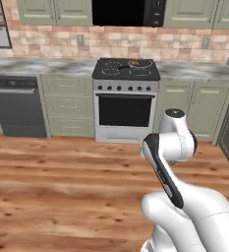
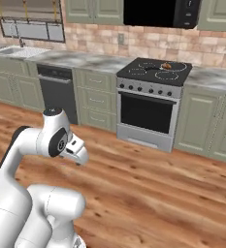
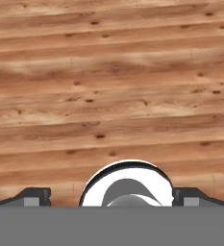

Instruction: Take the chicken drumsticks from the pan and place one on each plate on the dining counter.

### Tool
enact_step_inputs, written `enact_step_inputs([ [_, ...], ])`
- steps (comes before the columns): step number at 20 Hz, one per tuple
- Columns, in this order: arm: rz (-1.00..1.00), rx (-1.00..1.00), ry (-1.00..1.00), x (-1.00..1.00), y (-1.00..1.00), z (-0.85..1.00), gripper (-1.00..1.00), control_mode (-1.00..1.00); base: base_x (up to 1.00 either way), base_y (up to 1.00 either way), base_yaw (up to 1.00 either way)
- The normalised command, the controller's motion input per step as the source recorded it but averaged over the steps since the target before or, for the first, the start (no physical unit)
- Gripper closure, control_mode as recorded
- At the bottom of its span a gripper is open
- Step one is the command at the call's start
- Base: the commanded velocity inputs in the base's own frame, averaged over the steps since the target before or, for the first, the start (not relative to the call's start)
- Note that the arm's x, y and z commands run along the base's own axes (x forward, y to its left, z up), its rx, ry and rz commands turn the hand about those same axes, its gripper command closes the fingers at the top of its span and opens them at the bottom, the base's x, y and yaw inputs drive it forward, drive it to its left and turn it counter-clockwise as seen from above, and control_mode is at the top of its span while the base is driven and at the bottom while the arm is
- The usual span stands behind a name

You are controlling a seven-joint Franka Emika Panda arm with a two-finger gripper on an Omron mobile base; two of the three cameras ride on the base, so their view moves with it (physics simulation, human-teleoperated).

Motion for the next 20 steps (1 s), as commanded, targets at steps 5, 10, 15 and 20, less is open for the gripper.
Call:
enact_step_inputs([
  [5, 0.00, 0.00, 0.00, 0.00, 0.00, 0.00, -1.00, 1.00, 0.64, -0.12, -0.23],
  [10, 0.00, 0.00, 0.00, 0.00, 0.00, 0.00, -1.00, 1.00, 0.85, -0.05, -0.11],
  [15, 0.00, 0.00, 0.00, 0.00, 0.00, 0.00, -1.00, 1.00, 0.87, 0.00, -0.11],
  [20, 0.00, 0.00, 0.00, 0.00, 0.00, 0.00, -1.00, 1.00, 0.91, 0.00, -0.08],
])
